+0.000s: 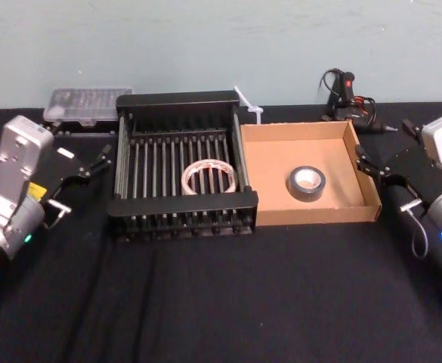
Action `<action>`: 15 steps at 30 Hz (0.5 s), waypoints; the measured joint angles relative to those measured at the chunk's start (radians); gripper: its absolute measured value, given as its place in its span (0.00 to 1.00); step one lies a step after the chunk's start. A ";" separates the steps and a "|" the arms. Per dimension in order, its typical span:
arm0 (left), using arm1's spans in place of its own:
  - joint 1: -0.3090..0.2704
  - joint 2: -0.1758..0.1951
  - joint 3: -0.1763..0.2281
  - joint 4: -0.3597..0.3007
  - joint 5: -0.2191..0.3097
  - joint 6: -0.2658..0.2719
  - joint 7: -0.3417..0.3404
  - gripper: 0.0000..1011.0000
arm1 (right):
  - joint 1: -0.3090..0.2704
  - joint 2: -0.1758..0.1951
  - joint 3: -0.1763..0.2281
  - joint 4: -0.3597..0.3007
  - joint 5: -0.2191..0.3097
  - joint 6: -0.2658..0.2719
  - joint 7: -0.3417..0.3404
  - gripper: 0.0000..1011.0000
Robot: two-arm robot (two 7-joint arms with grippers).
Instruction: Pick up the white tape and place it into the black box , Pick up the silver tape and place it into the brown box.
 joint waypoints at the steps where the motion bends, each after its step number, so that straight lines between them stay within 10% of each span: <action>1: 0.000 0.000 0.000 0.000 0.000 0.000 0.000 0.99 | 0.000 0.000 0.000 0.000 0.000 0.000 0.000 0.99; 15: 0.000 0.000 0.000 0.000 0.000 0.000 0.000 0.99 | 0.000 0.000 0.000 0.000 0.000 0.000 0.000 0.99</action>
